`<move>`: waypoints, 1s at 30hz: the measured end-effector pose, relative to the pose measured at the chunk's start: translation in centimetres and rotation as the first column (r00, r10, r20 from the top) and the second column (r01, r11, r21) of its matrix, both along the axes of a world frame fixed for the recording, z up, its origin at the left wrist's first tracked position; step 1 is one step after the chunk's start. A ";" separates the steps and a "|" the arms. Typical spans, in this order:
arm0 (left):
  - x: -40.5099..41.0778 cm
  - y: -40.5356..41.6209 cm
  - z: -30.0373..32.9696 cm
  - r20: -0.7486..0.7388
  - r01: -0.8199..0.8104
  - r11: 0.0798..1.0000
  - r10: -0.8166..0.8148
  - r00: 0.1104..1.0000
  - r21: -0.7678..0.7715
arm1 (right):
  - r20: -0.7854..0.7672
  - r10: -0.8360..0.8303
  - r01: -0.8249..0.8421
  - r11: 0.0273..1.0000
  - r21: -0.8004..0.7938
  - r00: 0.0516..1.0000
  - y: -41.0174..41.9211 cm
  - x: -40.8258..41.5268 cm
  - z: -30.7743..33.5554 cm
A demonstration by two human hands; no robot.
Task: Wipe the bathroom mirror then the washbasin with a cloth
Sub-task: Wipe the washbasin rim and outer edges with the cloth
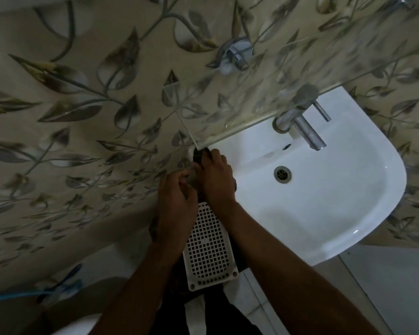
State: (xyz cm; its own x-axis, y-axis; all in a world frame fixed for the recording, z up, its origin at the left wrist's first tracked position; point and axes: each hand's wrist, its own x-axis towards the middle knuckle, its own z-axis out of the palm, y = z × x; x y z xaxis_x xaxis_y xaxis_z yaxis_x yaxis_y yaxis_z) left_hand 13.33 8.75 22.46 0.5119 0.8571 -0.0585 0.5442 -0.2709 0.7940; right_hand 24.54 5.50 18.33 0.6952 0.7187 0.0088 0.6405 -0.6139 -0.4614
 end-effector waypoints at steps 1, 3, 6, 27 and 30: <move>-0.1 -0.1 0.1 0.007 -0.005 1.000 0.005 1.000 0.009 | -0.039 0.037 -0.036 0.999 0.014 0.999 -1.0 0.3 0.2; -0.2 -0.1 -0.1 0.027 0.001 1.000 -0.002 1.000 0.021 | -0.123 0.148 -0.146 0.989 0.028 0.981 -3.7 1.3 1.0; -0.3 -0.4 -0.4 0.005 0.014 1.000 -0.014 1.000 0.014 | -0.275 0.257 -0.284 0.957 -0.064 0.927 -7.7 2.2 3.0; 1.6 -5.5 -1.7 0.012 0.314 0.939 -0.316 0.949 -0.142 | -0.334 0.397 -0.419 0.908 0.007 0.855 -19.7 -0.3 3.8; 1.1 -7.2 -2.4 -0.002 0.392 0.914 -0.395 0.919 -0.106 | -0.394 0.442 -0.510 0.856 -0.083 0.806 -24.5 0.3 4.4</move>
